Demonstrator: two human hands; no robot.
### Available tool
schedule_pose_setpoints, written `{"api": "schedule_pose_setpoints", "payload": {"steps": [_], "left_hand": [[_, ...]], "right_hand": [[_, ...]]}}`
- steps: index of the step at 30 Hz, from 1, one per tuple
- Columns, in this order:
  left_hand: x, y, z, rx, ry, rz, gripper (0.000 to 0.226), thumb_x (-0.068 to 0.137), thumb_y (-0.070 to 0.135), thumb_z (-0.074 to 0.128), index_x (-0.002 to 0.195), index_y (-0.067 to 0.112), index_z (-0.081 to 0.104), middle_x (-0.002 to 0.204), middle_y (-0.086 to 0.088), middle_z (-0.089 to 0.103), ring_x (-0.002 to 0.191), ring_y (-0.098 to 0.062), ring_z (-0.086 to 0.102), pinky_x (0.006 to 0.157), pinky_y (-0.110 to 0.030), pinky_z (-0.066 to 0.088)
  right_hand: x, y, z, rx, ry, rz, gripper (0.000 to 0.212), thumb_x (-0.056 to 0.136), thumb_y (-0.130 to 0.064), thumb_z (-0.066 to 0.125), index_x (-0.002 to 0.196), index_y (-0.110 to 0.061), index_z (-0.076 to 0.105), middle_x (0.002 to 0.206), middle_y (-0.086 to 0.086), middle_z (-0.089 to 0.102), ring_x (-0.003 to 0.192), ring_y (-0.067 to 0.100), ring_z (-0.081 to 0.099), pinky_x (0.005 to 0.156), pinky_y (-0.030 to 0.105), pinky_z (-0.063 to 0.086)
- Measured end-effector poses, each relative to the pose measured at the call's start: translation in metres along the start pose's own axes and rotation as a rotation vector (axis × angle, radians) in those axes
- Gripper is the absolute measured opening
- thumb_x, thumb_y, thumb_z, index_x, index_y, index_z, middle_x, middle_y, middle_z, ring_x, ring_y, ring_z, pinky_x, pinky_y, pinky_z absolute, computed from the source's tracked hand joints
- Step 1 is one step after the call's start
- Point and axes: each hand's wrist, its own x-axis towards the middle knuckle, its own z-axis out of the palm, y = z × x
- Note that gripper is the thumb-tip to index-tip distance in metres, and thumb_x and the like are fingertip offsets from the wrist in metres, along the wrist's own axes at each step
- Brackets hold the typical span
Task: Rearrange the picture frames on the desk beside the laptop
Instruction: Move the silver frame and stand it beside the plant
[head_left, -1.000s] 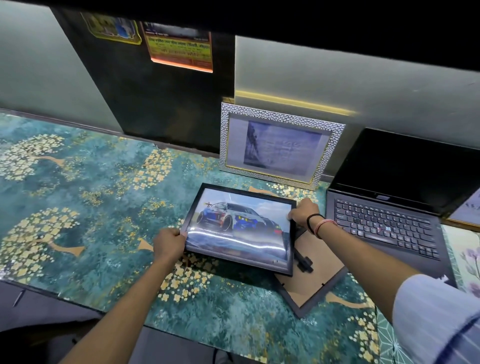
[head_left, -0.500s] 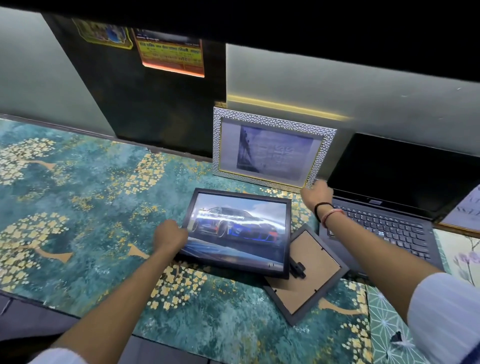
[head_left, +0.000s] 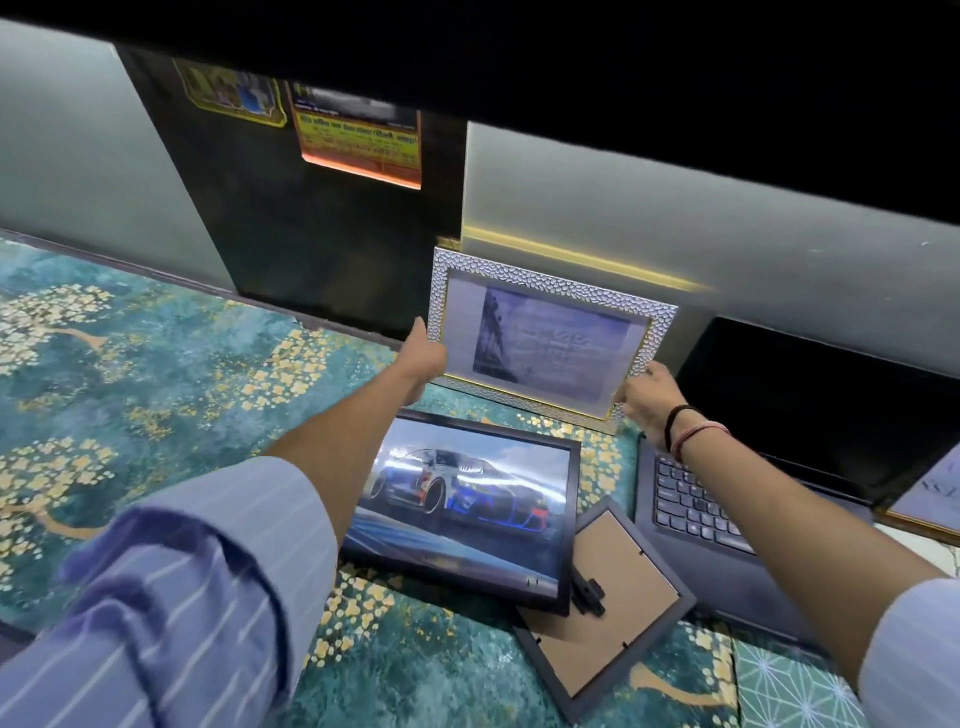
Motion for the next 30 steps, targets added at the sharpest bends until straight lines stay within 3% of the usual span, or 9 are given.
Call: {"api": "schedule_pose_setpoints", "payload": {"steps": [1,4,7,11,14,18,23,27,30], "left_hand": [[0.006,-0.001,-0.002,0.007,-0.015,0.007,0.09,0.09,-0.019,0.039,0.165,0.016,0.002,0.17,-0.011,0.018,0.153,-0.034,0.024,0.121,-0.049,0.029],[0.024,-0.005,-0.003,-0.003,-0.009,0.029,0.082,0.087,-0.016,0.041,0.161,0.015,0.023,0.157,-0.007,0.045,0.138,-0.029,0.046,0.114,-0.047,0.04],[0.018,0.0,-0.006,-0.029,0.017,0.051,0.046,0.096,-0.013,0.041,0.132,0.013,0.051,0.129,-0.003,0.063,0.115,-0.024,0.058,0.095,-0.037,0.052],[0.008,-0.001,-0.019,-0.05,0.076,0.098,0.057,0.096,-0.013,0.042,0.15,0.005,0.044,0.136,-0.006,0.057,0.122,-0.027,0.055,0.101,-0.032,0.046],[-0.002,-0.009,-0.037,-0.011,0.078,0.168,0.045,0.095,-0.011,0.05,0.135,0.006,0.062,0.126,-0.008,0.069,0.117,-0.027,0.064,0.084,-0.025,0.052],[-0.033,-0.013,-0.051,0.004,0.16,0.25,0.026,0.1,0.008,0.057,0.123,0.005,0.069,0.115,-0.005,0.073,0.109,-0.025,0.068,0.093,-0.036,0.056],[-0.088,-0.013,-0.043,0.046,0.236,0.3,0.023,0.103,0.018,0.057,0.12,0.009,0.069,0.117,-0.006,0.072,0.104,-0.024,0.067,0.084,-0.032,0.054],[-0.136,-0.015,-0.018,0.078,0.167,0.323,0.019,0.102,0.019,0.058,0.107,0.015,0.077,0.104,-0.004,0.077,0.096,-0.022,0.069,0.083,-0.039,0.055],[-0.17,-0.017,0.009,0.031,0.089,0.329,0.018,0.102,0.018,0.058,0.094,0.02,0.074,0.093,0.0,0.077,0.086,-0.019,0.068,0.086,-0.042,0.057]], "right_hand": [[0.004,0.001,0.0,0.026,0.001,0.007,0.089,0.082,0.008,0.054,0.158,-0.018,0.015,0.125,0.015,0.049,0.092,0.023,0.053,0.068,0.034,0.049],[0.001,0.0,-0.001,0.053,0.003,0.02,0.087,0.083,0.012,0.053,0.157,-0.017,0.018,0.142,0.019,0.046,0.117,0.032,0.053,0.091,0.044,0.052],[-0.005,0.0,0.002,0.062,-0.012,0.024,0.08,0.083,0.012,0.049,0.154,-0.015,0.024,0.123,0.018,0.051,0.104,0.029,0.051,0.079,0.041,0.047],[-0.016,0.0,0.006,0.089,-0.005,-0.04,0.062,0.081,0.009,0.049,0.139,-0.008,0.039,0.111,0.014,0.052,0.1,0.026,0.049,0.081,0.037,0.046],[-0.031,-0.003,0.0,0.119,-0.005,-0.12,0.044,0.078,0.002,0.055,0.119,-0.013,0.053,0.116,0.01,0.061,0.104,0.025,0.056,0.088,0.039,0.05],[-0.061,-0.01,-0.02,0.045,0.048,-0.226,0.036,0.083,-0.01,0.06,0.118,-0.018,0.06,0.114,0.003,0.067,0.105,0.025,0.063,0.092,0.041,0.053],[-0.102,-0.007,-0.055,-0.032,0.115,-0.264,0.049,0.079,-0.02,0.058,0.128,-0.023,0.062,0.121,-0.004,0.069,0.111,0.018,0.064,0.103,0.04,0.051],[-0.119,0.027,-0.097,-0.026,0.164,-0.217,0.048,0.076,-0.026,0.058,0.123,-0.025,0.065,0.118,-0.004,0.072,0.11,0.022,0.067,0.103,0.047,0.052],[-0.158,0.042,-0.128,-0.003,0.185,-0.185,0.036,0.083,-0.017,0.057,0.117,-0.02,0.069,0.115,0.0,0.072,0.108,0.025,0.066,0.1,0.047,0.053]]}}
